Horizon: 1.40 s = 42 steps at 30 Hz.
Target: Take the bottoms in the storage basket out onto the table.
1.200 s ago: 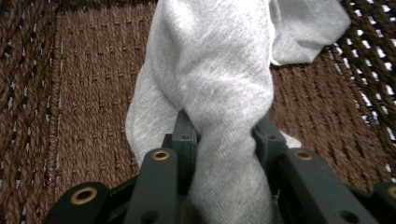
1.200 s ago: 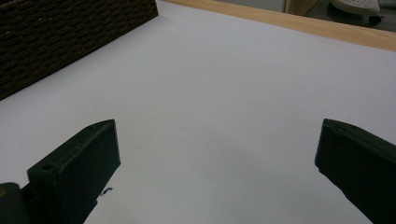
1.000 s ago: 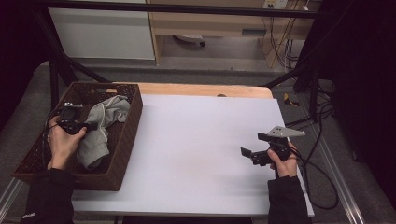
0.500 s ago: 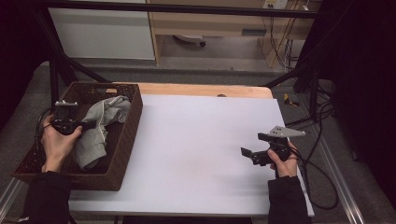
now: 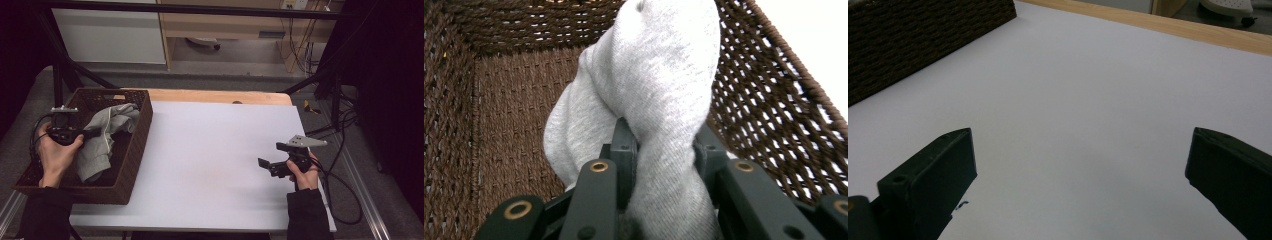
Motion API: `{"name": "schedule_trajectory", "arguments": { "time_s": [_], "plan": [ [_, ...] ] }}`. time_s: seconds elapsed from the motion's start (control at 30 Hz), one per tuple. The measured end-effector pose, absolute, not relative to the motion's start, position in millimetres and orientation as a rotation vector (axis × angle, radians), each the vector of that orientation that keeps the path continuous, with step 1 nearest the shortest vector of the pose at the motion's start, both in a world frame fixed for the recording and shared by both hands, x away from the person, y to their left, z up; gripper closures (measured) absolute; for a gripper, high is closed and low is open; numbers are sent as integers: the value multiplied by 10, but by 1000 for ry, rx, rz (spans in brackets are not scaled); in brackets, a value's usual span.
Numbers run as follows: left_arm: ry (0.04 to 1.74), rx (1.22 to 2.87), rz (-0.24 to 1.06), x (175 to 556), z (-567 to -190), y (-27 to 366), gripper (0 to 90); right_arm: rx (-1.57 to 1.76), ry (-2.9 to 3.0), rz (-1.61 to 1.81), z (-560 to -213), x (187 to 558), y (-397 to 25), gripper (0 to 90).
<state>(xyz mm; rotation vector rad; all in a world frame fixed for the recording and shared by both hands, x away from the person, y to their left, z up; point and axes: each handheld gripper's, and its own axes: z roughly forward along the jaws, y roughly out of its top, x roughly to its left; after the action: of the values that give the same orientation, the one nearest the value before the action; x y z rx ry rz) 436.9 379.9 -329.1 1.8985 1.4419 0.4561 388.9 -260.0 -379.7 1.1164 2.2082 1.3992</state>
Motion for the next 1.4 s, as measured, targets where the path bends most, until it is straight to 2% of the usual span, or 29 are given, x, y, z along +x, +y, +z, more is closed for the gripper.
{"name": "schedule_trajectory", "arguments": {
  "time_s": [1.4],
  "plan": [
    [1341,1883,451,3997,-2817,3908,696,1118,2208,1401,-3804,3892,-2592,4]
  ]
}}
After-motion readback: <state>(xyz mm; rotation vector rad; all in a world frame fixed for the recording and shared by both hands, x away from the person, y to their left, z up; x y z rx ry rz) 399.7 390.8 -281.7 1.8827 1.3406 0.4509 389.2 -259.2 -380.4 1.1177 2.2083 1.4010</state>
